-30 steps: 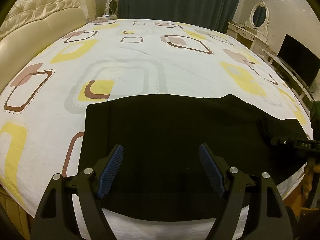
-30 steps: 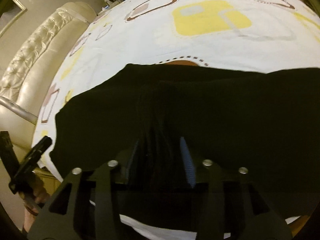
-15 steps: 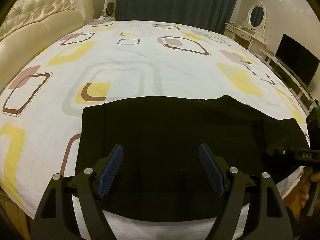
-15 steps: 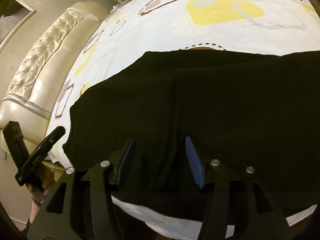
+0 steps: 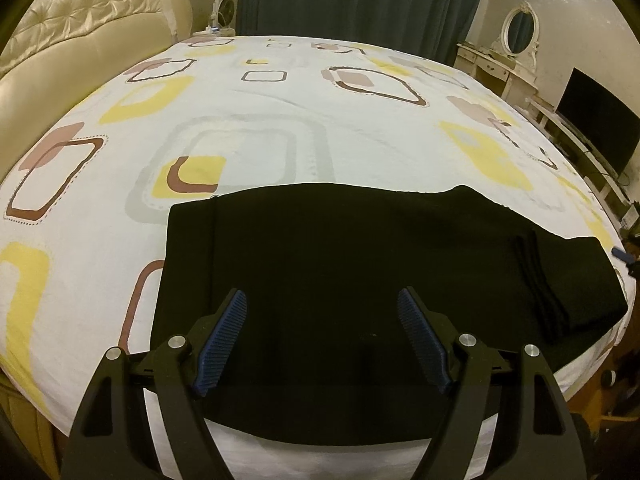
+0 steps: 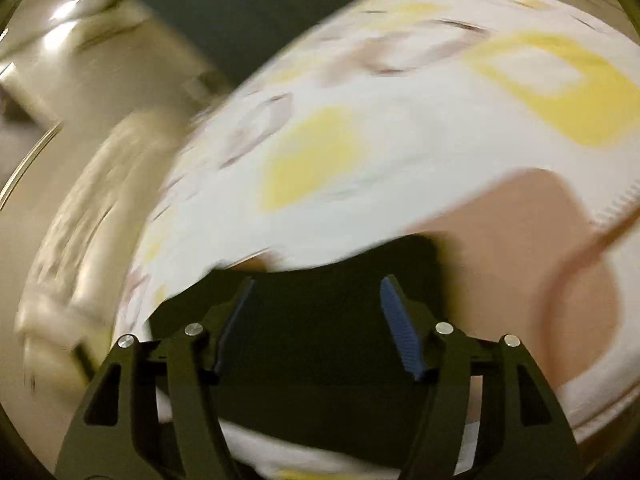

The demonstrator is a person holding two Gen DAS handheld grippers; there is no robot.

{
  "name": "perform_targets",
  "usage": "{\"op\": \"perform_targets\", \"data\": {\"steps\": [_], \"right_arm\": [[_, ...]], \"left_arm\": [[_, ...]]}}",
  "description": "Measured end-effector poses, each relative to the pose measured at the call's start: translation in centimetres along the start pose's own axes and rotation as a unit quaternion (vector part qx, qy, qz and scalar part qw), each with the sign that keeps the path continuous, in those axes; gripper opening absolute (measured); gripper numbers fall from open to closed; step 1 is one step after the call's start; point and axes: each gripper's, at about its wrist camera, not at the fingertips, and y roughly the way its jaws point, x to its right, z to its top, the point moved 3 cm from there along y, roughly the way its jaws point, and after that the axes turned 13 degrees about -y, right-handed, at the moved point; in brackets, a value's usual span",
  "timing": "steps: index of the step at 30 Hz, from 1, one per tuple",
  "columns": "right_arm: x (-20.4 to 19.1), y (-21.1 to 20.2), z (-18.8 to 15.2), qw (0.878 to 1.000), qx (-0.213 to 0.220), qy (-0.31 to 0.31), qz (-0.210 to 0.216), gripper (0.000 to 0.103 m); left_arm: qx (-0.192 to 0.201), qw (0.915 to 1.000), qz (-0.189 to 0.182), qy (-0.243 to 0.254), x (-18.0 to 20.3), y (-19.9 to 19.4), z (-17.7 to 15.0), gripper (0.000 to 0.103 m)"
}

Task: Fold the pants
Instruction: 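Grasp the edge of the folded black pants with the right gripper, rolling it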

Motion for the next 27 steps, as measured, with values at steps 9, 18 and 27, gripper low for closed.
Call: {"op": "perform_targets", "data": {"steps": [9, 18, 27], "right_arm": [[7.0, 5.9, -1.4, 0.99, -0.047, 0.116, 0.071, 0.026], [8.3, 6.3, -2.0, 0.989, -0.052, 0.118, 0.076, 0.025], [6.1, 3.8, -3.2, 0.982, -0.051, 0.145, 0.109, 0.045]], "left_arm": [[-0.001, 1.0, 0.002, 0.005, 0.1, -0.1, -0.4, 0.077], [-0.007, 0.9999, 0.005, 0.015, 0.4, 0.4, -1.0, 0.077], [-0.001, 0.9998, -0.002, 0.019, 0.7, -0.3, -0.9, 0.077]]}}
